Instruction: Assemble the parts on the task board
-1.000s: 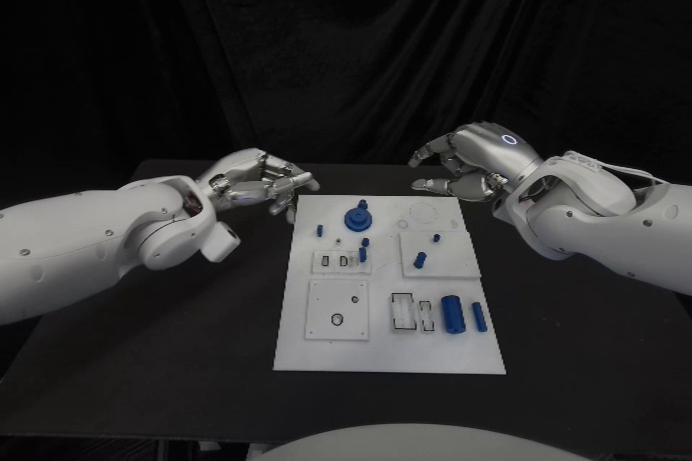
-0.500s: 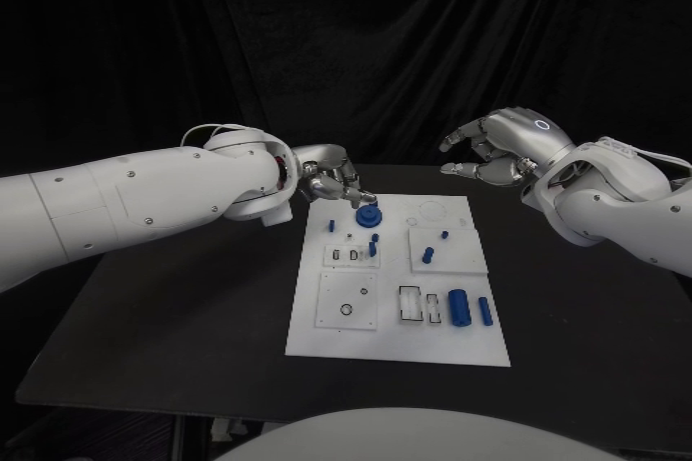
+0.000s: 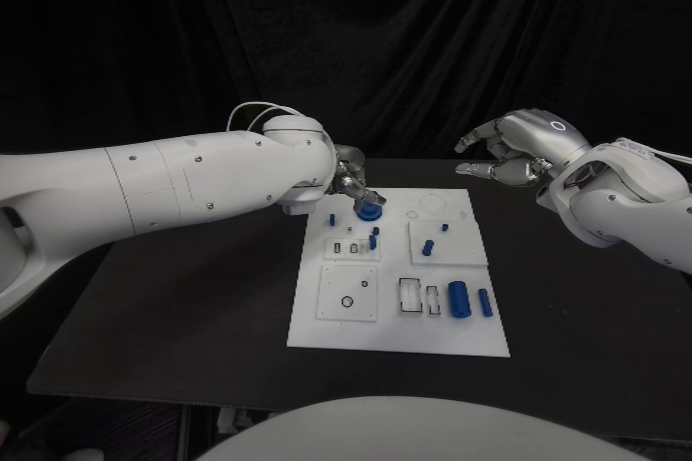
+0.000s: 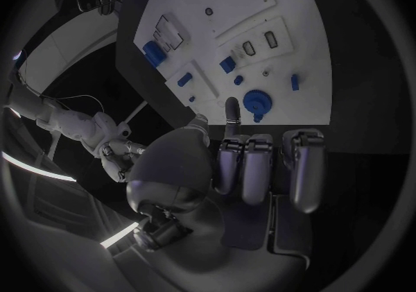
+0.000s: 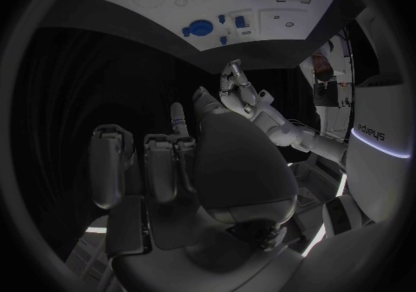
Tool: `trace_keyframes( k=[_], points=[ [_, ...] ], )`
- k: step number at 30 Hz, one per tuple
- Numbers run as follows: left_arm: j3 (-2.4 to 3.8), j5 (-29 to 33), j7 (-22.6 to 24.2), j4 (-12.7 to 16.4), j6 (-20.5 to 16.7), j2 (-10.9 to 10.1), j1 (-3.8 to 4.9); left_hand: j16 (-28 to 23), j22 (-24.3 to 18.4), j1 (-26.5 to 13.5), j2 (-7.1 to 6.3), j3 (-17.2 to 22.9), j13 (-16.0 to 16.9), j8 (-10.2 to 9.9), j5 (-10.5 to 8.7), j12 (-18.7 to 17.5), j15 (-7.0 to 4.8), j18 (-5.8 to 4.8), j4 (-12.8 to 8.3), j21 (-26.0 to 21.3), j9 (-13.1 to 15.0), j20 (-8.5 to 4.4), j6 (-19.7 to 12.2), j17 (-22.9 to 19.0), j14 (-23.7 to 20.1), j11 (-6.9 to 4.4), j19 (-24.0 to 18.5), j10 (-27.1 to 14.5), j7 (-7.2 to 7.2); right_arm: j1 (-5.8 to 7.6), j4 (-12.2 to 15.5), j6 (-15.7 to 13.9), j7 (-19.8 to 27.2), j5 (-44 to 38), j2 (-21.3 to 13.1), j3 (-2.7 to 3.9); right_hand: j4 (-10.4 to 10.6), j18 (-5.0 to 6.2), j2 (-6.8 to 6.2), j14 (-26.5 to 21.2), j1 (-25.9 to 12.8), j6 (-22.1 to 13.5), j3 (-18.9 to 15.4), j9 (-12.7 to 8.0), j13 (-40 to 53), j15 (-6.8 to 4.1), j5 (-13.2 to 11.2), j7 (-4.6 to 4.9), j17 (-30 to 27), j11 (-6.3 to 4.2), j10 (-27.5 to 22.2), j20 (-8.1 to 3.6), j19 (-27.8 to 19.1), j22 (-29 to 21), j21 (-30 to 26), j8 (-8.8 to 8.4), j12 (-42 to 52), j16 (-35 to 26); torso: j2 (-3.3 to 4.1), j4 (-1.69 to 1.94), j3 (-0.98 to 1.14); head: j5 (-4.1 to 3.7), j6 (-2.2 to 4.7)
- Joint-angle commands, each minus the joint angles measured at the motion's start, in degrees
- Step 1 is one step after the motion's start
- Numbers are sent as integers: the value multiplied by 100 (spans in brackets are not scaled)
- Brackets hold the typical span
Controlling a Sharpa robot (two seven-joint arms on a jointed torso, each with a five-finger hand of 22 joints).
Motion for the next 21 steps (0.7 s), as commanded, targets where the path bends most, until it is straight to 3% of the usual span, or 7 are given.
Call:
trace_keyframes(
  k=[1, 4, 9, 13, 17, 21],
  points=[
    [6, -75, -507, -28, 157, 107, -11, 15, 651, -79, 5, -45, 1505, 23, 38, 19, -52, -81, 11, 27, 66, -13, 46, 1506, 614, -43, 29, 605, -6, -23, -14, 17, -39, 0, -14, 5, 8, 20, 54, 505, -2, 7, -19, -9, 1351, -20, 18, 3, 1342, -21, 408, -24, 128, 1243, 20, -37, -15, 22, 4, -56, -1, 28, 0],
    [6, -76, -626, -85, 190, 208, -35, 15, 659, -88, 10, -42, 1505, 17, 65, 19, -64, -83, -9, 28, 108, -24, 65, 1506, 614, -55, 39, 605, -18, -32, -19, 1, -45, 0, -20, 5, 7, 21, 58, 504, -4, 6, -20, -12, 1350, -20, 29, 5, 1341, -20, 407, -23, 126, 1242, 16, -39, -16, 21, 0, -79, 17, 39, 0],
    [5, -76, -766, -199, 241, 337, -85, 15, 666, -42, 0, -4, 1505, -15, 177, 19, -97, -84, -121, 24, 216, -58, 110, 1506, 614, -87, 56, 605, -50, -39, -20, -23, -64, 0, -22, 5, 6, 21, 59, 506, -5, 6, -21, -14, 1349, -19, 36, 6, 1344, -19, 405, -23, 125, 1242, 15, -41, -17, 23, -1, -86, 37, 25, 0],
    [5, -76, -888, -285, 270, 425, -153, 15, 659, -25, -2, 9, 1505, -36, 192, 19, -104, -83, -156, 19, 236, -65, 110, 1506, 614, -93, 53, 605, -54, -41, -31, -51, -82, 0, -10, 5, 5, 21, 58, 506, -6, 2, -23, -18, 1348, -19, 44, 8, 1345, -18, 403, -23, 127, 1242, 18, -45, -19, 24, -1, -72, 29, -26, 0],
    [5, -76, -1015, -321, 292, 475, -208, 15, 655, -79, -4, -4, 1505, -68, 114, 19, -115, -82, -160, 13, 280, -79, 138, 1506, 614, -103, 57, 605, -58, -47, -50, -70, -87, 0, 5, 5, 4, 21, 57, 506, -10, -3, -27, -22, 1347, -18, 54, 11, 1344, -16, 402, -23, 126, 1242, 16, -49, -19, 23, 5, -100, 33, -33, 0],
    [5, -77, -1152, -327, 301, 512, -260, 15, 678, -174, -13, -38, 1505, -113, 7, 19, -138, -88, -157, 15, 359, -101, 182, 1506, 614, -120, 88, 605, -74, -68, -67, -76, -79, 0, 14, 5, 4, 21, 57, 506, -10, -3, -27, -22, 1347, -18, 54, 11, 1344, -16, 402, -23, 126, 1242, 16, -49, -19, 23, -7, -99, 36, -46, 0]
  ],
)
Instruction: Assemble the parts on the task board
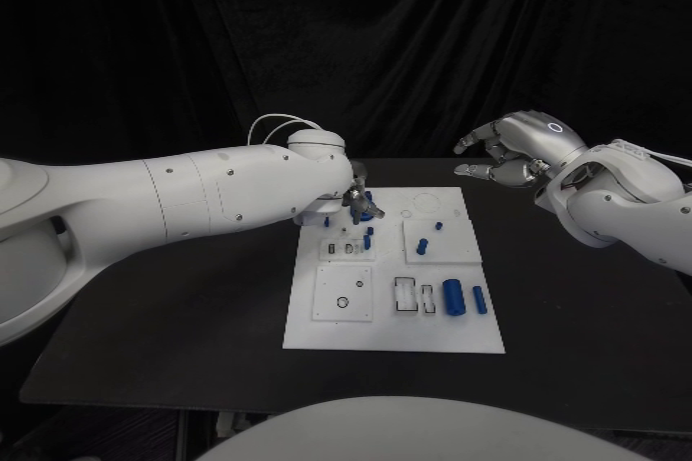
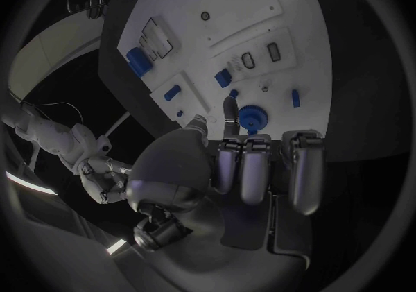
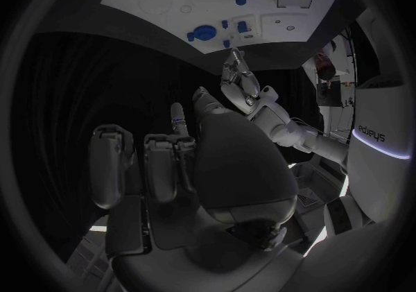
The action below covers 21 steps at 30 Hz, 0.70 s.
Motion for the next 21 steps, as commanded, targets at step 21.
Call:
trace_keyframes(
  k=[21],
  points=[
    [6, -16, -271, -93, 65, 126, -304, 15, 619, -101, 49, 32, 1506, -288, 107, 20, -53, -76, -128, -36, 137, -63, 52, 1507, 596, -46, 7, 605, 6, -84, -83, -70, -65, -5, 57, 3, 4, 18, 62, 513, -17, -2, -31, -12, 1359, -16, 49, 16, 1356, -13, 419, -22, 135, 1248, 28, -30, -7, 36, -40, -19, 52, -4, 1]
  ],
)
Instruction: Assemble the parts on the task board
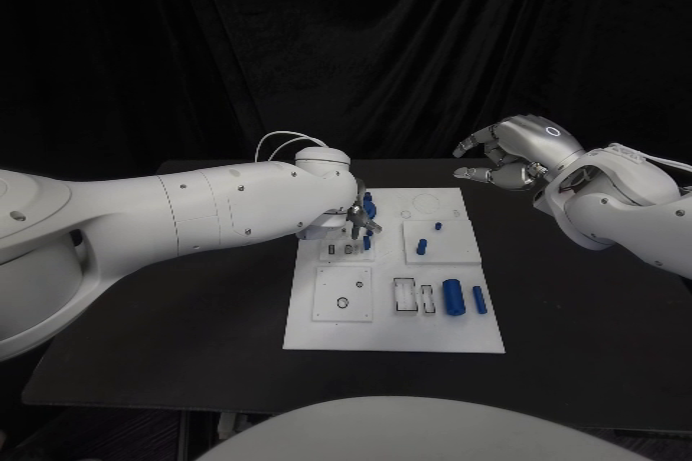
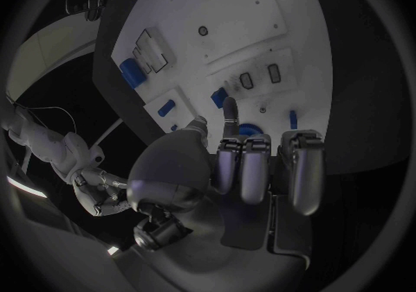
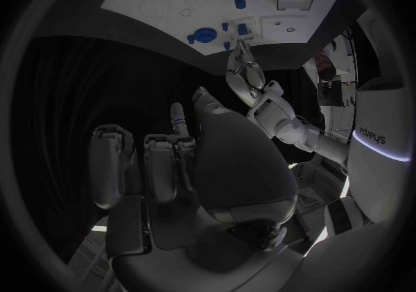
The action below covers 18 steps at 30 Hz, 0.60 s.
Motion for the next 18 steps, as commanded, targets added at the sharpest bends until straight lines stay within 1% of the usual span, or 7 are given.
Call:
trace_keyframes(
  k=[1, 3, 5, 6, 10, 15, 18],
  points=[
    [8, -10, 33, -20, -20, 28, -30, 15, 618, -13, 22, -3, 1506, -55, 52, 20, -31, -76, -54, -39, 14, -43, -4, 1508, 616, -35, -12, 596, 27, -17, -10, -65, -65, -6, 5, 5, 4, 18, 62, 513, -17, -2, -31, -5, 1359, -17, 28, 16, 1356, -13, 419, -22, 135, 1249, 29, -30, -7, 36, -10, 2, 9, -14, 1],
    [8, -10, 41, -37, -25, 40, -49, 15, 611, 6, 28, 20, 1506, -87, 100, 20, -30, -75, -89, -46, 25, -41, 4, 1508, 616, -34, -16, 596, 27, -22, -14, -66, -66, -6, 8, 5, 4, 18, 62, 513, -17, -2, -31, -5, 1359, -17, 28, 16, 1356, -13, 419, -22, 135, 1249, 29, -30, -7, 36, -13, 1, 12, -25, 1],
    [8, -10, 44, -55, -34, 50, -65, 15, 604, 22, 39, 45, 1506, -118, 143, 20, -29, -73, -117, -53, 35, -40, 9, 1508, 616, -33, -20, 596, 29, -26, -17, -64, -66, -6, 11, 5, 2, 18, 63, 515, -17, 2, -32, -7, 1358, -16, 36, 18, 1360, -12, 418, -22, 136, 1249, 29, -30, -8, 39, -13, 2, 2, -28, 1],
    [8, -10, 49, -70, -42, 56, -77, 15, 591, 25, 49, 59, 1506, -139, 165, 20, -28, -69, -129, -62, 40, -39, 10, 1508, 616, -32, -29, 596, 31, -27, -18, -64, -66, -6, 12, 5, 2, 18, 63, 515, -17, 2, -32, -7, 1358, -16, 36, 18, 1360, -12, 418, -22, 136, 1249, 29, -30, -8, 39, -15, -3, 7, -28, 1],
    [8, -10, 71, -103, -66, 69, -97, 15, 578, 40, 60, 89, 1506, -181, 213, 20, -26, -66, -162, -72, 50, -37, 8, 1508, 616, -29, -36, 596, 34, -33, -22, -58, -68, -6, 17, 5, -4, 18, 65, 513, -12, 7, -32, -12, 1357, -14, 54, 21, 1356, -9, 416, -21, 135, 1248, 27, -30, -10, 36, -15, -3, -4, -30, 1],
    [8, -10, 90, -148, -151, 94, -140, 15, 562, 61, 71, 133, 1506, -242, 282, 20, -23, -62, -211, -87, 64, -34, 14, 1508, 616, -25, -47, 596, 38, -40, -31, -54, -77, -6, 27, 5, -12, 20, 69, 511, -1, 11, -30, -18, 1351, -12, 81, 23, 1353, -7, 409, -20, 133, 1246, 23, -33, -15, 32, -15, -12, -7, -18, 1],
    [8, -10, 91, -183, -183, 114, -165, 15, 555, 79, 74, 164, 1506, -277, 326, 20, -21, -60, -246, -94, 74, -32, 22, 1508, 616, -24, -52, 596, 39, -45, -36, -49, -82, -6, 31, 5, -12, 20, 69, 511, -1, 11, -30, -18, 1351, -12, 81, 23, 1353, -7, 409, -20, 133, 1246, 23, -33, -15, 32, -16, -5, -8, -28, 1]
  ],
)
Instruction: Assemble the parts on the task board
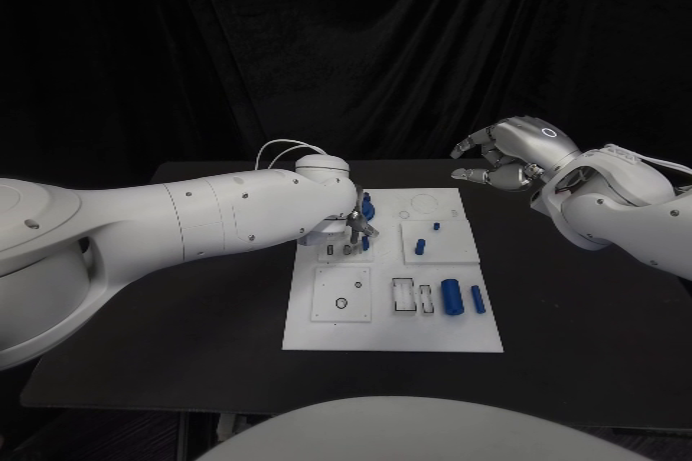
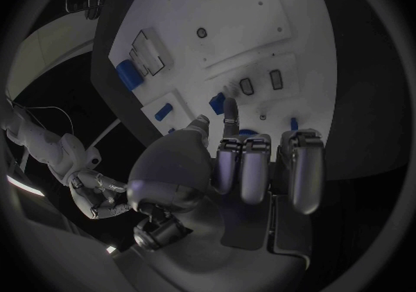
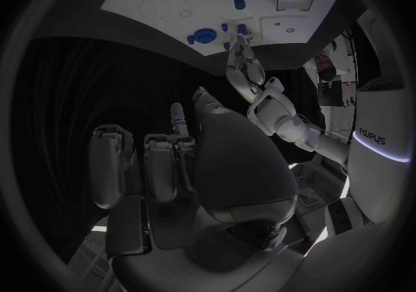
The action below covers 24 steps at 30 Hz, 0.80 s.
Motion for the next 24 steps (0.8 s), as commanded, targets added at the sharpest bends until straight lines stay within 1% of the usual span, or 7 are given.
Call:
trace_keyframes(
  k=[1, 5, 10, 12, 17, 19, 24],
  points=[
    [6, -6, 82, -49, -135, 41, -39, 15, 556, 45, 40, 11, 1506, -46, 42, 20, -22, -60, -44, -34, 13, -11, 22, 1509, 616, -25, -30, 596, 39, -19, -10, -43, -85, -8, 6, 4, -15, 19, 70, 511, 5, 13, -30, -8, 1349, -11, 45, 24, 1352, -5, 407, -19, 134, 1247, 23, -35, -17, 32, 1, 4, -5, -3, 1],
    [6, -6, 99, -127, -165, 76, -82, 15, 541, 73, 37, 59, 1506, -97, 96, 20, -21, -56, -102, -48, 27, -9, 35, 1509, 616, -24, -40, 596, 39, -23, -15, -27, -97, -8, 11, 4, -16, 19, 70, 511, 6, 13, -29, -9, 1349, -11, 47, 24, 1352, -5, 406, -19, 134, 1247, 23, -35, -17, 32, -4, 11, -3, -3, 1],
    [6, -6, 161, -219, -275, 111, -141, 15, 540, 124, 17, 132, 1506, -165, 142, 20, -21, -55, -197, -56, 45, -8, 57, 1509, 616, -26, -40, 596, 37, -26, -16, -21, -107, -8, 9, 4, -19, 19, 72, 512, 12, 15, -28, -12, 1350, -10, 59, 26, 1353, -4, 407, -18, 134, 1247, 22, -36, -16, 33, -10, 10, 0, -17, 1],
    [6, -6, 181, -246, -308, 120, -155, 15, 543, 127, 16, 138, 1506, -170, 144, 20, -21, -56, -204, -56, 47, -8, 59, 1509, 616, -26, -38, 596, 37, -27, -15, -16, -111, -8, 7, 4, -19, 19, 72, 512, 12, 15, -28, -12, 1350, -10, 59, 26, 1353, -4, 407, -18, 134, 1247, 22, -36, -16, 33, -12, 9, 0, -20, 1],
    [6, -6, 220, -313, -335, 142, -175, 15, 541, 133, 9, 148, 1506, -181, 145, 20, -21, -55, -219, -58, 49, -9, 62, 1509, 616, -26, -39, 596, 37, -28, -15, -7, -121, -8, 1, 4, -19, 19, 72, 512, 12, 15, -28, -12, 1350, -10, 59, 26, 1353, -4, 407, -18, 134, 1247, 22, -36, -16, 33, -13, 6, -3, -28, 1],
    [6, -6, 239, -337, -336, 151, -181, 15, 536, 138, 7, 156, 1506, -188, 147, 20, -21, -54, -229, -61, 51, -9, 64, 1509, 616, -26, -43, 596, 36, -28, -17, -3, -127, -8, 1, 4, -19, 19, 72, 512, 12, 15, -28, -12, 1350, -10, 59, 26, 1353, -4, 407, -18, 134, 1247, 22, -36, -16, 33, -17, 4, -1, -27, 1],
    [6, -6, 279, -349, -332, 165, -190, 15, 531, 145, 7, 171, 1506, -198, 152, 20, -22, -52, -244, -65, 55, -9, 71, 1509, 616, -27, -46, 596, 35, -29, -20, 18, -144, -8, 8, 4, -22, 21, 72, 511, 19, 20, -28, -16, 1343, -9, 70, 28, 1351, -2, 399, -17, 131, 1245, 17, -37, -23, 31, -19, -2, -5, -27, 1]
  ],
)
